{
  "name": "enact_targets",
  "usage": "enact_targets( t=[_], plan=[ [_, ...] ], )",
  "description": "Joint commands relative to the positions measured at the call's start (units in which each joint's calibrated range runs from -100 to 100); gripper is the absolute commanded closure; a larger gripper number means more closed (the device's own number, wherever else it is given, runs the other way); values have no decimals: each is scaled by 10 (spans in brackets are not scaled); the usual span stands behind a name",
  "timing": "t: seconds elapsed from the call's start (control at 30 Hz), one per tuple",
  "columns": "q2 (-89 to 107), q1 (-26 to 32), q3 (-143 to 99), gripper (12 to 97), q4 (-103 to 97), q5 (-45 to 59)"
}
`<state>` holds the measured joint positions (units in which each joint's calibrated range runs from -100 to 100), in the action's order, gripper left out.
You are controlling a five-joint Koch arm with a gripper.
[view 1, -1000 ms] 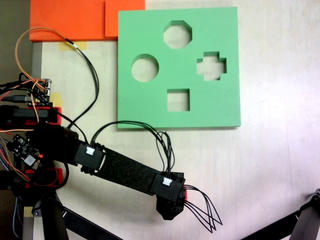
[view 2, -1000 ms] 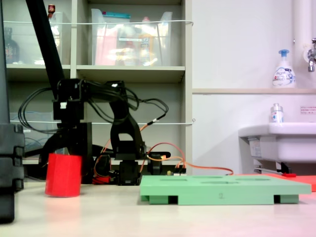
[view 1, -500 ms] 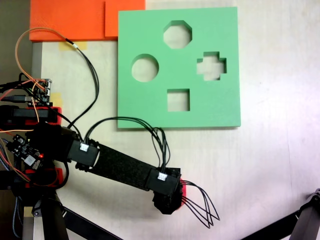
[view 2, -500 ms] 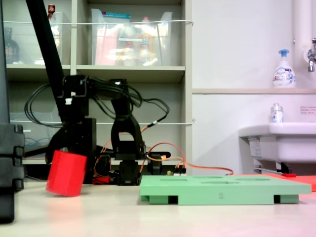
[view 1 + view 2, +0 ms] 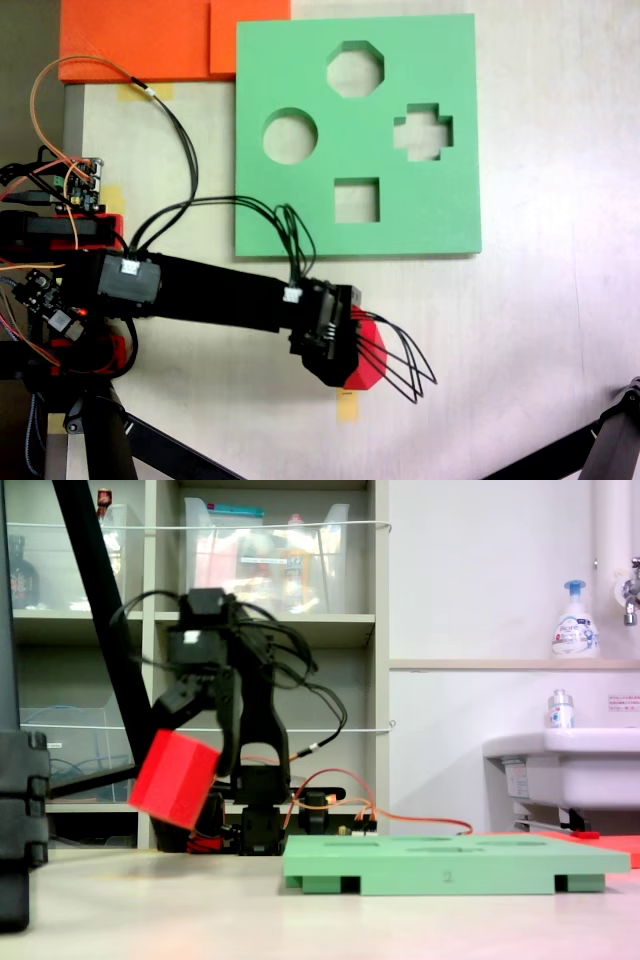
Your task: Put the octagonal pillar block into the corresponding hole
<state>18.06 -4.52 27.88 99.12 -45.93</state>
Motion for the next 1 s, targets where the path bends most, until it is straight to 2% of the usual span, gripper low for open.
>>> enact_targets(
  t=[0.0,0.23,0.53,0.97],
  plan=[
    [76,21,29,766,9,-15],
    [148,108,56,766,9,-83],
    [68,208,168,766,9,-176],
    [-104,291,280,766,9,-260]
  ],
)
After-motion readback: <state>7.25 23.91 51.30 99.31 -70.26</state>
